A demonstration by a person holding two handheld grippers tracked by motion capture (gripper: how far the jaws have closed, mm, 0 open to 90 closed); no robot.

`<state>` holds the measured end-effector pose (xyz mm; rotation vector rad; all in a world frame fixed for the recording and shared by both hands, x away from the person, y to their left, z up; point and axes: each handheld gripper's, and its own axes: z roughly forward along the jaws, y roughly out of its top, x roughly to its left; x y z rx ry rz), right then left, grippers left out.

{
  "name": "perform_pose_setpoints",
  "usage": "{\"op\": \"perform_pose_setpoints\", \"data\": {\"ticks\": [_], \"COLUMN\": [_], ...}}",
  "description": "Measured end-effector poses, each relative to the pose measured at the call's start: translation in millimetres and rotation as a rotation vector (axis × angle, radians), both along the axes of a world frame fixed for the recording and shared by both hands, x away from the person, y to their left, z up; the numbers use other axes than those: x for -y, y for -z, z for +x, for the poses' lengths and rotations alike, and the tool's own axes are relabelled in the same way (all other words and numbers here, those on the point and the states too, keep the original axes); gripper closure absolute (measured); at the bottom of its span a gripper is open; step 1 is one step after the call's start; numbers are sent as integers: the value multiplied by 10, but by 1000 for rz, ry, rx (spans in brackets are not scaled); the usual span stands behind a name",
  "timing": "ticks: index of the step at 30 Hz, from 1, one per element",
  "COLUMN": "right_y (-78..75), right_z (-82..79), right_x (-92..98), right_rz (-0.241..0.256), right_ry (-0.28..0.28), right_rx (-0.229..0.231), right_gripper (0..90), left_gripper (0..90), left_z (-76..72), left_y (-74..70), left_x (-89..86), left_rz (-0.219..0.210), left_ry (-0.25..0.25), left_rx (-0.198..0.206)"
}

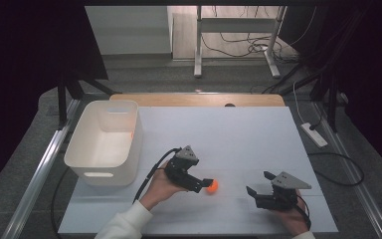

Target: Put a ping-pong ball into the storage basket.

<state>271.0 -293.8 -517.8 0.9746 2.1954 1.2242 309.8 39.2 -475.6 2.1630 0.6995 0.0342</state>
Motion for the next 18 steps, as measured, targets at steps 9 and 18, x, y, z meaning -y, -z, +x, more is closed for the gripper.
{"op": "perform_pose_setpoints", "data": {"ticks": [9,18], "right_y": [2,3], "right_z": [3,4], "right_x": [0,4], "right_rz": [0,-2], "right_ry": [-2,0], "right_rx": [0,1], "right_gripper": [146,147], "left_gripper": [94,85], "left_z": [-1,-14], "left_y": [75,139], "left_x": [107,204], "left_rz": [50,67], "left_ry": [29,53], "left_rx": [0,-10]}}
